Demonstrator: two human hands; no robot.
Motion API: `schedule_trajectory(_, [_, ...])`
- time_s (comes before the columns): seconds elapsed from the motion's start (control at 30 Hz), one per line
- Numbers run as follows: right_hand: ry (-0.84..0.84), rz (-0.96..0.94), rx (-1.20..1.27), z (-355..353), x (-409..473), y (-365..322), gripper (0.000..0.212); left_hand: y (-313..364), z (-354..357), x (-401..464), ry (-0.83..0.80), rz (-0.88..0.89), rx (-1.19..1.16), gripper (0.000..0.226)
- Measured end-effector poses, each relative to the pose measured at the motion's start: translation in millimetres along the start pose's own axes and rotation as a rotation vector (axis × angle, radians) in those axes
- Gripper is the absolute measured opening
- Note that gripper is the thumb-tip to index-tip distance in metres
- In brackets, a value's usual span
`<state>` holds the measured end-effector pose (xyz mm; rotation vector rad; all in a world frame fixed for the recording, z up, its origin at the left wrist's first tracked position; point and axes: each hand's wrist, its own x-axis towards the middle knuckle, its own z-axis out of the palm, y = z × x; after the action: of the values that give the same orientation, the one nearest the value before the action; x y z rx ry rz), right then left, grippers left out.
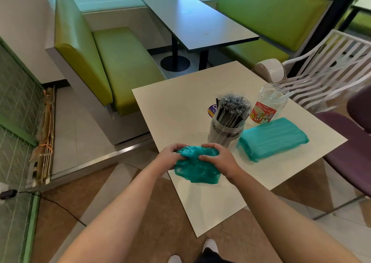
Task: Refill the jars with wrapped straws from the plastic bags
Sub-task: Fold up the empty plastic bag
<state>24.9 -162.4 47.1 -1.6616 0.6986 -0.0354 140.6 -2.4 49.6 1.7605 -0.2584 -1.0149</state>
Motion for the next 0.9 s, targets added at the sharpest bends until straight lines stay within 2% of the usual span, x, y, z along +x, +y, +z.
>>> schedule_trajectory(0.07, [0.077,-0.042,-0.054,-2.6,1.9,2.6,0.035,2.1,0.4,-3.1,-0.138,-0.065,-0.154,0.036])
schedule_trajectory(0.13, [0.153,-0.086,-0.068,-3.5,4.0,5.2,0.023,3.3,4.3,-5.7,-0.204,-0.08,-0.238,0.035])
schedule_trajectory(0.2, [0.191,-0.113,-0.05,-1.5,3.7,4.6,0.014,3.7,7.8,-5.1,-0.183,-0.07,-0.183,0.054])
schedule_trajectory(0.27, [0.2,-0.11,-0.004,0.9,2.1,3.2,0.025,3.8,10.0,-2.2,-0.113,-0.064,-0.068,0.071])
schedule_trajectory(0.33, [0.174,-0.097,0.049,2.1,0.8,0.7,0.032,3.1,9.7,0.8,-0.068,-0.08,-0.001,0.077])
schedule_trajectory(0.43, [0.143,-0.126,0.074,3.3,-2.0,-4.7,0.023,3.5,10.2,0.2,-0.093,-0.123,0.053,0.067])
schedule_trajectory(0.5, [0.114,-0.133,0.065,4.3,-6.5,-9.9,0.018,1.2,11.4,2.6,-0.044,-0.098,0.098,0.056])
schedule_trajectory(0.57, [0.05,-0.111,0.077,8.9,-9.6,-10.0,0.044,-1.4,12.5,6.2,0.065,-0.08,0.1,0.053])
schedule_trajectory(0.67, [0.001,-0.139,-0.024,24.5,-10.9,-0.5,0.102,-4.6,14.9,11.9,0.223,-0.128,0.045,0.056])
schedule_trajectory(0.73, [0.022,-0.161,-0.172,35.6,-12.9,6.6,0.118,-4.3,15.4,13.6,0.246,-0.173,-0.021,0.055])
schedule_trajectory(0.8, [0.061,-0.178,-0.285,41.9,-14.4,6.9,0.109,-3.0,15.3,12.9,0.189,-0.21,-0.129,0.047])
schedule_trajectory(0.9, [0.106,-0.195,-0.38,44.1,-14.6,2.0,0.075,2.7,15.2,2.1,0.096,-0.252,-0.238,0.037])
